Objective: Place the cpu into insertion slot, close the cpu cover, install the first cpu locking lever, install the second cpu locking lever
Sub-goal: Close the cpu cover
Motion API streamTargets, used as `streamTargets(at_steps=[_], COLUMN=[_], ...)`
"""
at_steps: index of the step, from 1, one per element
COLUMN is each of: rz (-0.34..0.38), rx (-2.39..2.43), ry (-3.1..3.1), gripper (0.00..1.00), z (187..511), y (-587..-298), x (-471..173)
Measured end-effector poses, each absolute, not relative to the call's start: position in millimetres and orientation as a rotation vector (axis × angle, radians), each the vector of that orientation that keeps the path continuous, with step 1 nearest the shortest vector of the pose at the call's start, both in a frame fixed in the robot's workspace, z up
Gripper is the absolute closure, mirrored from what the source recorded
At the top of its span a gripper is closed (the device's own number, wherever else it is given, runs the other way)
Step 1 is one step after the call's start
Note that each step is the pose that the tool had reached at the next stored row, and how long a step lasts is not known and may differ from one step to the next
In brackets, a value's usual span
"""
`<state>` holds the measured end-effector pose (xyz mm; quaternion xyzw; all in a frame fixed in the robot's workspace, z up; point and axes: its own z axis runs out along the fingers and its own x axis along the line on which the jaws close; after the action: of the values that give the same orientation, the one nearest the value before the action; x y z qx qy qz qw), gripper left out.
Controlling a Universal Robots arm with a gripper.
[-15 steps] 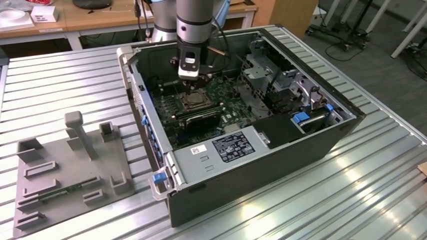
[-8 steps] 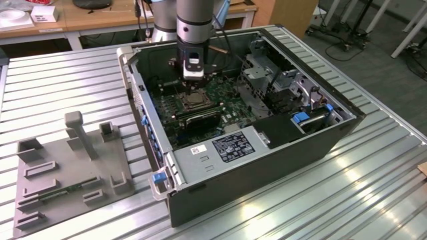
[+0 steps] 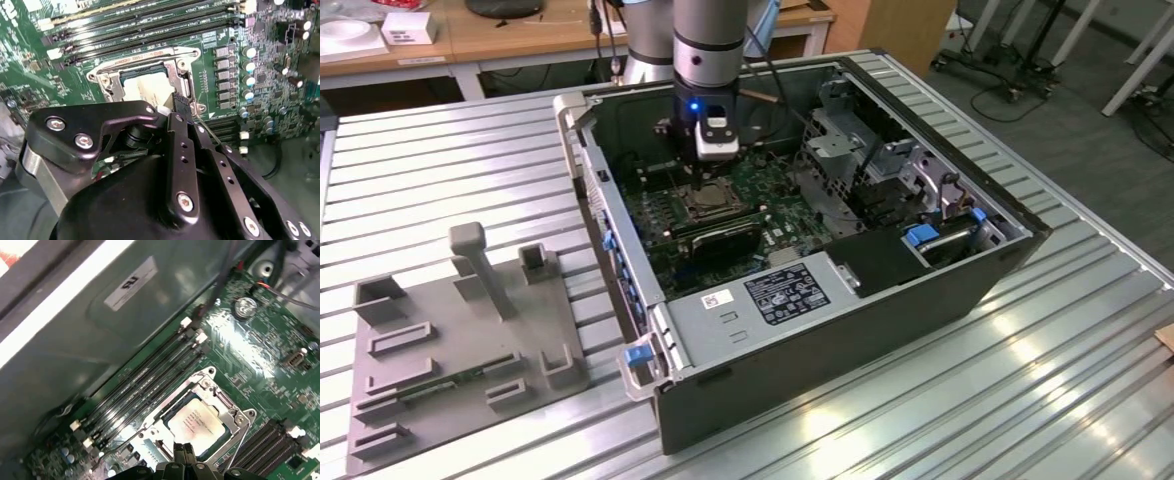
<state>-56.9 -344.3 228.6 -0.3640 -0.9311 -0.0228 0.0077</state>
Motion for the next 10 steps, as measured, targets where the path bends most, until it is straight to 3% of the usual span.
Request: streamTargets(at_steps=[10], rz=[-0.069], rx=[-0.886], ry=[-2.993], gripper=[0.89], z=[228.4], y=[-344.3], x=[-56.9])
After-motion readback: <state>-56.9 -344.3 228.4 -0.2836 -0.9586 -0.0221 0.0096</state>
